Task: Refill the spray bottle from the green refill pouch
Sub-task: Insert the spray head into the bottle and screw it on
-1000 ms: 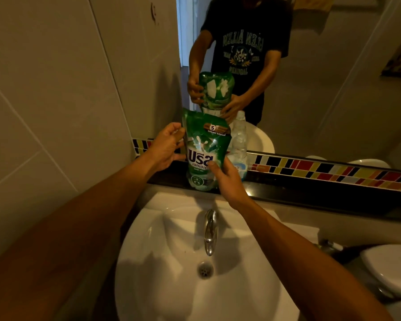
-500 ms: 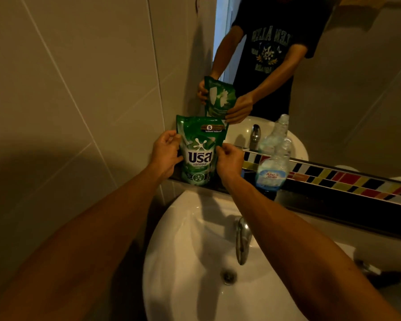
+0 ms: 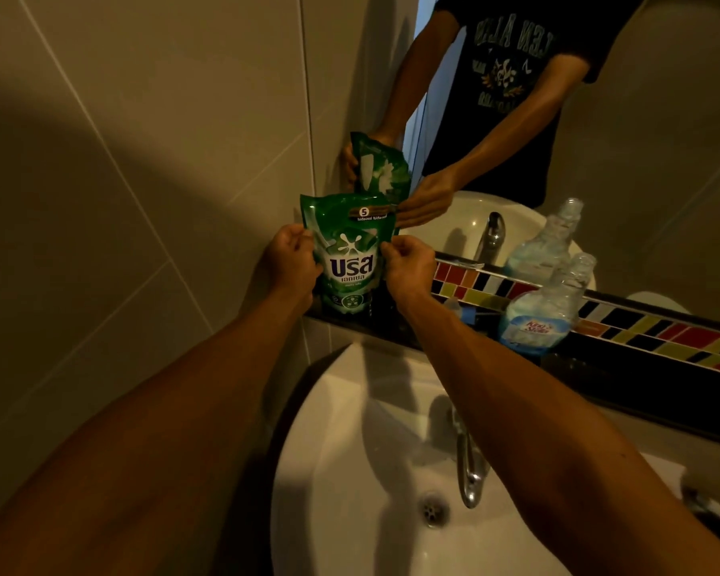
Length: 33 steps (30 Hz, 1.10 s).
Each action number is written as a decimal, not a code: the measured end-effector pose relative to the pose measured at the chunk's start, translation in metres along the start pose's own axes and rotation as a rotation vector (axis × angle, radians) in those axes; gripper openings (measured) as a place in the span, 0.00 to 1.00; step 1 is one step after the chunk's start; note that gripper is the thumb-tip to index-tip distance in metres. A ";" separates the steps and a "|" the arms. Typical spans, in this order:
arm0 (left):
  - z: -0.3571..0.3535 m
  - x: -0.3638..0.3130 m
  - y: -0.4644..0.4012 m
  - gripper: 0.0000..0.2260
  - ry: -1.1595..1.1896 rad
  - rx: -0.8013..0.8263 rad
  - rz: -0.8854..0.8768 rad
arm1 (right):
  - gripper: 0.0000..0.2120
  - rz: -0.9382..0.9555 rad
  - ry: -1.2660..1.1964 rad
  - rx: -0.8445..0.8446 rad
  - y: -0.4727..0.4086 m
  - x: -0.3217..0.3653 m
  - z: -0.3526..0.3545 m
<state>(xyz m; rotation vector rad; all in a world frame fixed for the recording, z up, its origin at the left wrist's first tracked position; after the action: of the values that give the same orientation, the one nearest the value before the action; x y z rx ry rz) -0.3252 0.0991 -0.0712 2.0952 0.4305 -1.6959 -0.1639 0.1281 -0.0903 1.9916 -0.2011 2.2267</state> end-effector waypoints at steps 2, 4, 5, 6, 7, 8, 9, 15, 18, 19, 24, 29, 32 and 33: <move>0.000 0.002 -0.003 0.05 -0.001 -0.009 0.002 | 0.03 -0.006 -0.019 -0.004 -0.001 -0.001 -0.003; -0.001 0.004 -0.004 0.05 -0.021 -0.007 0.002 | 0.02 -0.007 -0.044 -0.020 -0.001 -0.002 -0.003; 0.000 0.005 -0.004 0.08 -0.036 -0.009 -0.006 | 0.02 -0.006 -0.057 -0.019 0.000 -0.004 -0.002; 0.001 0.006 -0.003 0.10 -0.061 -0.029 -0.024 | 0.03 -0.005 -0.074 -0.007 0.002 -0.005 -0.001; 0.002 0.008 -0.001 0.11 -0.110 -0.073 -0.058 | 0.06 -0.004 -0.085 0.012 0.006 -0.007 0.002; 0.002 0.009 0.003 0.11 -0.173 -0.132 -0.097 | 0.10 -0.001 -0.084 0.032 0.011 -0.008 0.005; 0.002 0.011 0.009 0.11 -0.229 -0.196 -0.131 | 0.13 -0.001 -0.067 0.044 0.017 -0.010 0.009; -0.007 0.033 0.060 0.09 -0.369 -0.251 -0.116 | 0.19 -0.042 0.007 -0.052 0.056 -0.031 0.056; -0.024 0.050 0.084 0.07 -0.390 -0.074 -0.085 | 0.18 -0.050 0.008 -0.096 0.075 -0.041 0.090; -0.031 0.056 0.091 0.09 -0.402 0.015 -0.069 | 0.19 -0.054 0.008 -0.112 0.082 -0.043 0.102; -0.066 0.083 0.114 0.28 -0.717 0.465 -0.081 | 0.16 -0.041 0.035 -0.232 0.101 -0.051 0.163; -0.104 0.099 0.118 0.31 -0.804 0.573 -0.139 | 0.19 -0.042 -0.006 -0.333 0.103 -0.048 0.214; -0.124 0.105 0.115 0.27 -0.799 0.561 -0.155 | 0.24 -0.004 0.006 -0.346 0.093 -0.044 0.238; -0.129 0.108 0.112 0.26 -0.810 0.551 -0.148 | 0.27 0.006 0.024 -0.342 0.087 -0.042 0.244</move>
<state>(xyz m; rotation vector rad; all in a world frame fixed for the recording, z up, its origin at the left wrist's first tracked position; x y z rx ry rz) -0.1381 0.0638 -0.1409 1.4710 -0.1603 -2.7757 0.0610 -0.0065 -0.1051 1.7817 -0.5455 2.0517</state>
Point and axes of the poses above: each hand's wrist, its own y-axis away from the middle knuckle, its own z-axis out of the back of the hand, x = y × z, the point moved 1 cm from there along -y, towards the middle knuckle, and after that the axes turned 2 degrees about -y, right-handed, at the moved point
